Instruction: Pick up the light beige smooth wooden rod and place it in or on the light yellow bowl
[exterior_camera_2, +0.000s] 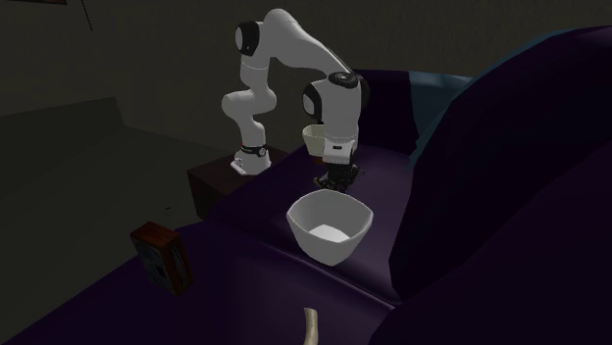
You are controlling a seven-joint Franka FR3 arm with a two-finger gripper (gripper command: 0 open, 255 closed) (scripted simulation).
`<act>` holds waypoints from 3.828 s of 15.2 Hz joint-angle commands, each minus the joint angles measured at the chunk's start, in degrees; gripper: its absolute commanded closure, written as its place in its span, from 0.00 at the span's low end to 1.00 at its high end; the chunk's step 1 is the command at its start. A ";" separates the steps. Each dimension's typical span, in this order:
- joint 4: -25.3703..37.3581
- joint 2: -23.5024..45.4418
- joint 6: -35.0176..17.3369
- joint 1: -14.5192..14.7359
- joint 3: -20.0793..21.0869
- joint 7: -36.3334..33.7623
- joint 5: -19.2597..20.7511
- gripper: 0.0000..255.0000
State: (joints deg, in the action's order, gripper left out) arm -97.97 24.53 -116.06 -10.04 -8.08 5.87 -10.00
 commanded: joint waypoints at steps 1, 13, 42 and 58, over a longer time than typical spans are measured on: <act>-0.31 0.15 0.05 0.20 0.27 0.01 -0.17 1.00; 2.60 -2.11 5.14 0.24 0.00 -0.73 0.45 1.00; 0.34 -16.83 16.93 2.88 0.66 -6.02 2.76 1.00; -32.96 -47.20 12.26 9.37 8.74 -19.84 2.04 1.00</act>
State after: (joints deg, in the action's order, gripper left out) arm -129.92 -21.46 -103.86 -1.18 -0.15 -12.77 -7.55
